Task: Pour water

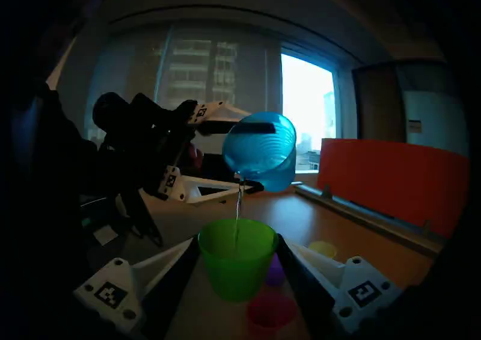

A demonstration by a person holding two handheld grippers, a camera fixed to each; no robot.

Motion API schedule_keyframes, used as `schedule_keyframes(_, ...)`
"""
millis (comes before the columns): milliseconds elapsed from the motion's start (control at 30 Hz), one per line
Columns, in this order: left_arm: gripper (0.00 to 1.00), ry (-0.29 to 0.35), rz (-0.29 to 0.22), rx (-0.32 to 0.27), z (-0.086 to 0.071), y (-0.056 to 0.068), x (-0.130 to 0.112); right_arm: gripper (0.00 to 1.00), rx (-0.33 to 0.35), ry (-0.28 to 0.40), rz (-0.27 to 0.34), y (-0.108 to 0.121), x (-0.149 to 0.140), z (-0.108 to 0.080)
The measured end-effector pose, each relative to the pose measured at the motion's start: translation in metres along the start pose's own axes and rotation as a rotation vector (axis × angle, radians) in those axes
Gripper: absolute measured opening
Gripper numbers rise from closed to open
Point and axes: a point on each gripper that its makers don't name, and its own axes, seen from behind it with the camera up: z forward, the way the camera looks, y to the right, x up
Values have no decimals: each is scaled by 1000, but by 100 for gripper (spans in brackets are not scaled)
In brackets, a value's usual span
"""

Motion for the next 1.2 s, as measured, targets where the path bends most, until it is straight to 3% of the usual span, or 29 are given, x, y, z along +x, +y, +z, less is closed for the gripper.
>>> schedule_keyframes(1200, 82, 16, 71, 8, 2, -1, 7, 92, -6, -3, -12, 1, 0, -3)
